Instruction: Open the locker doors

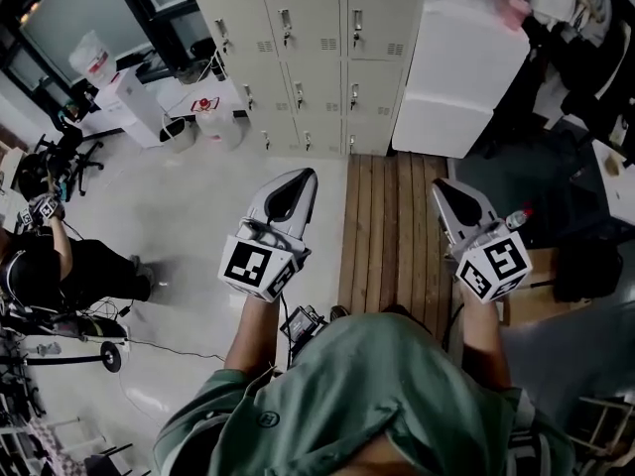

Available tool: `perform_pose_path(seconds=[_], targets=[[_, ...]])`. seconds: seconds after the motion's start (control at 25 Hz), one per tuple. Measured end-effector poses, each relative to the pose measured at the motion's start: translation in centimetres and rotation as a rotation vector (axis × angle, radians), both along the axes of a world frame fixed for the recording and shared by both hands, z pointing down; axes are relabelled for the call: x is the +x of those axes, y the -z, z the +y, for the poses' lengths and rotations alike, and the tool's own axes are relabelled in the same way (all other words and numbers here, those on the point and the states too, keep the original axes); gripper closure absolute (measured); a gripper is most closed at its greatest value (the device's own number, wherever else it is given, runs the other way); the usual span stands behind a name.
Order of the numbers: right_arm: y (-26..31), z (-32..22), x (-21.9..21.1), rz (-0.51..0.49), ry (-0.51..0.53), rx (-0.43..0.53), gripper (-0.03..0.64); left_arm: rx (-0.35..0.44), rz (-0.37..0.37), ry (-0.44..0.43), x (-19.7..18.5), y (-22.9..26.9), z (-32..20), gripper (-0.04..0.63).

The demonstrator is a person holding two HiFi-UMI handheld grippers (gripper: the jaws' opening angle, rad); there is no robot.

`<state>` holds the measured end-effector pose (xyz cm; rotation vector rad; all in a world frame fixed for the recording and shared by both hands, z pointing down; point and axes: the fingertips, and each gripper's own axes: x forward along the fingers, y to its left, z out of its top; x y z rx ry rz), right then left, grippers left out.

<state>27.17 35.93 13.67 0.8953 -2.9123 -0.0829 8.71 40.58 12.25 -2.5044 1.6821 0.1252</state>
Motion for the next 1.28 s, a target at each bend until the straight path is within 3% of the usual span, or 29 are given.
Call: perform_pose_path(seconds=[0.24, 0.56, 1.28], targets=[[0.0, -3.0, -2.5, 0.010, 0.014, -0.002, 0.612, -0.029, 0.017, 0.012, -2.1, -0.7, -2.5, 0.598], [-0.9, -9.4, -5.0, -0.016, 0.056, -0.027, 0.612, -0.069, -0.012, 0.061, -4.2, -1.0, -7.9, 0.598], [-3.3, -29.4, -3.8, -0.033, 0.135, -0.065, 0.612, -0.081, -0.047, 0.096, -0.7, -1.3, -27.8, 0.598]])
